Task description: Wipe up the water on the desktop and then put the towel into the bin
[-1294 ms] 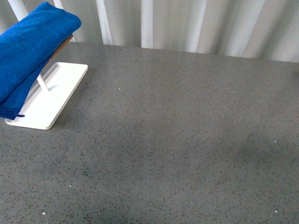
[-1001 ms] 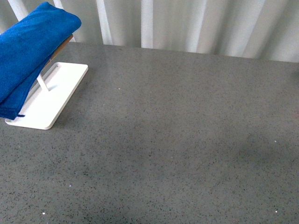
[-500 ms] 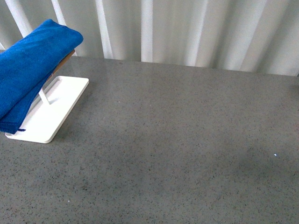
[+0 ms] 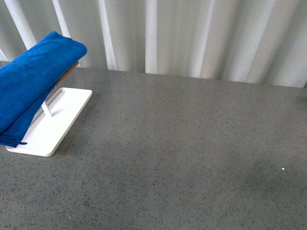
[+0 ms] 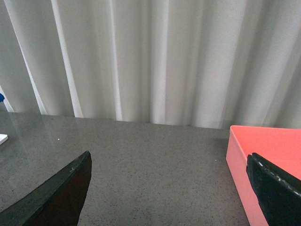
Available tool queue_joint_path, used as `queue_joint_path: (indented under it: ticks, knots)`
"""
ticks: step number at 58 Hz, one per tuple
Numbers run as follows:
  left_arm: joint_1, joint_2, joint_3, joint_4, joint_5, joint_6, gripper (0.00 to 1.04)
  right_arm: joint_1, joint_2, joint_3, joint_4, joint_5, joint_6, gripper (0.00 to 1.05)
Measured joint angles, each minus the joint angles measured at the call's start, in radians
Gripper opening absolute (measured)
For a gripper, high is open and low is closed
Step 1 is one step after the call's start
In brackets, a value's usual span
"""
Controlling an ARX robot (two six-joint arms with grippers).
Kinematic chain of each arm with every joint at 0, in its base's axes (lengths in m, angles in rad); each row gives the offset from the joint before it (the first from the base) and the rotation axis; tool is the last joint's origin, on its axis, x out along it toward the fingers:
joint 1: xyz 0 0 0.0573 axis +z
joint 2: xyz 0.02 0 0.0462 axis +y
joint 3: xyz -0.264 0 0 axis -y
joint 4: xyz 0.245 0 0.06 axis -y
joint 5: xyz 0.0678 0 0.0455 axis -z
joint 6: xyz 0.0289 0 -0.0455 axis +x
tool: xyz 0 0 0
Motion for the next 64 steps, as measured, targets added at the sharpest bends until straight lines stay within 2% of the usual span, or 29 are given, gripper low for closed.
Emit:
queue_joint_path:
  ticks: [3, 7, 11, 15, 22, 27, 32, 39, 50, 64]
  knots:
    - [-0.042, 0.132, 0.047, 0.128, 0.015, -0.023, 0.98, 0.000, 0.000, 0.000, 0.000, 0.000, 0.000, 0.98]
    - [-0.050, 0.288, 0.116, 0.269, 0.055, -0.018, 0.98, 0.000, 0.000, 0.000, 0.000, 0.000, 0.000, 0.98]
    - [-0.030, 0.490, 0.222, 0.394, 0.127, -0.016, 0.98, 0.000, 0.000, 0.000, 0.000, 0.000, 0.000, 0.98]
    - [-0.002, 0.693, 0.353, 0.441, 0.143, 0.003, 0.98, 0.000, 0.000, 0.000, 0.000, 0.000, 0.000, 0.98]
    - [0.049, 1.006, 0.591, 0.379, 0.187, 0.026, 0.98, 0.000, 0.000, 0.000, 0.000, 0.000, 0.000, 0.98]
    - [0.092, 1.272, 0.866, 0.260, 0.187, 0.061, 0.98, 0.000, 0.000, 0.000, 0.000, 0.000, 0.000, 0.98]
    - [0.127, 1.450, 1.090, 0.151, 0.155, 0.104, 0.98, 0.000, 0.000, 0.000, 0.000, 0.000, 0.000, 0.98]
    - [0.165, 1.609, 1.281, 0.039, 0.119, 0.166, 0.98, 0.000, 0.000, 0.000, 0.000, 0.000, 0.000, 0.98]
    - [0.192, 1.735, 1.380, 0.000, 0.065, 0.233, 0.98, 0.000, 0.000, 0.000, 0.000, 0.000, 0.000, 0.98]
    - [0.192, 1.747, 1.381, 0.015, 0.062, 0.263, 0.98, 0.000, 0.000, 0.000, 0.000, 0.000, 0.000, 0.98]
